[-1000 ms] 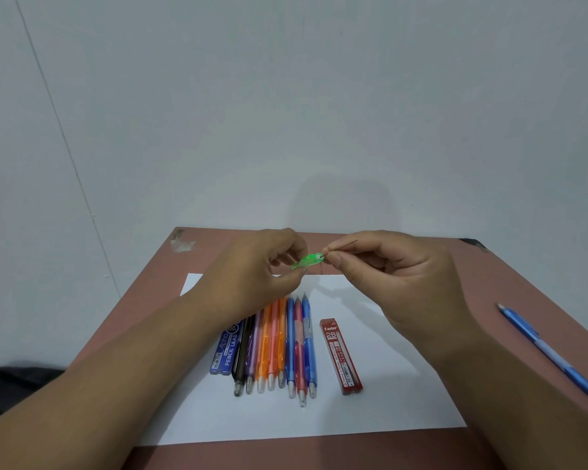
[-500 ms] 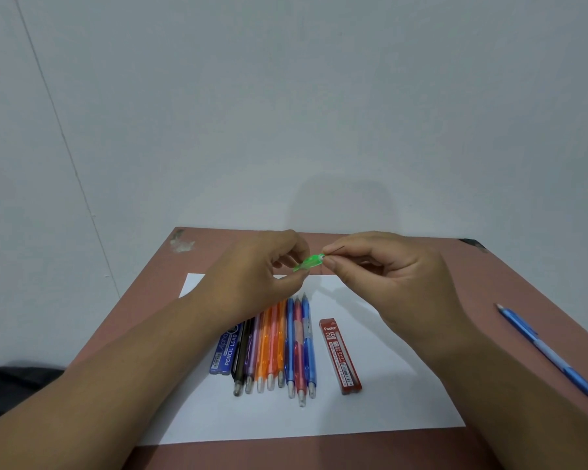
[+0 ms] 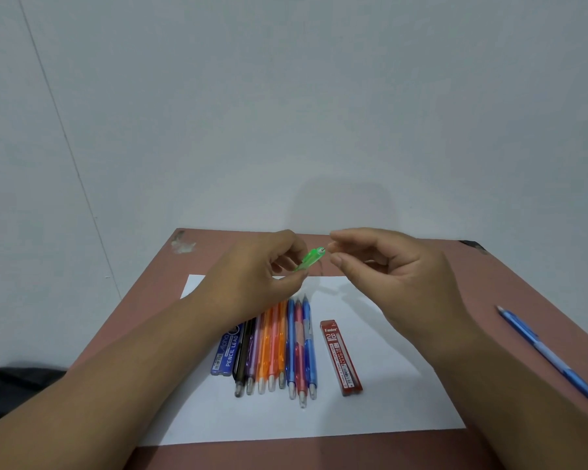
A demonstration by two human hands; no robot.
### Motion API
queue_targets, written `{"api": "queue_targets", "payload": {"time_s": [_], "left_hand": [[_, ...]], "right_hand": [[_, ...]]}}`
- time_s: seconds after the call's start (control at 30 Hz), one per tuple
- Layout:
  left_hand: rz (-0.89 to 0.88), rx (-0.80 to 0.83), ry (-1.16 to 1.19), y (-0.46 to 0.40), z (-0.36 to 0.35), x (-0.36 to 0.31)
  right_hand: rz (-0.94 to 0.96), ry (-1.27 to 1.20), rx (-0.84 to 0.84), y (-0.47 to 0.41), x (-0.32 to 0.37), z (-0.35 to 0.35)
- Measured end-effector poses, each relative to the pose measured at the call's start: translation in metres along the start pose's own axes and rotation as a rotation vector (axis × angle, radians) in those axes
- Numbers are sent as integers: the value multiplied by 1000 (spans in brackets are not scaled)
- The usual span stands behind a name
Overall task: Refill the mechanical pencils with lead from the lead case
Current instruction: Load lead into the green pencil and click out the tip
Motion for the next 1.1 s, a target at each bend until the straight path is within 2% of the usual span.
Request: {"api": "queue_targets", "payload": {"time_s": [0.27, 0.57, 1.1], "left_hand": [[50, 17, 0, 0, 3, -3], [15, -1, -19, 0, 2, -2], [2, 10, -47, 0, 2, -6]], "right_hand": [[-23, 38, -46, -3, -4, 6], [133, 138, -8, -2, 4, 2], [2, 75, -67, -3, 3, 4]]}}
Point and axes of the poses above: each hand's wrist, its own y-axis away from the middle knuckle, its own z-axis out of the back of the hand, x = y × z, the point moved 3 cm from there along -y, towards the middle knuckle, and after that the axes turned 7 degrees about -y, right-handed, at the moved point
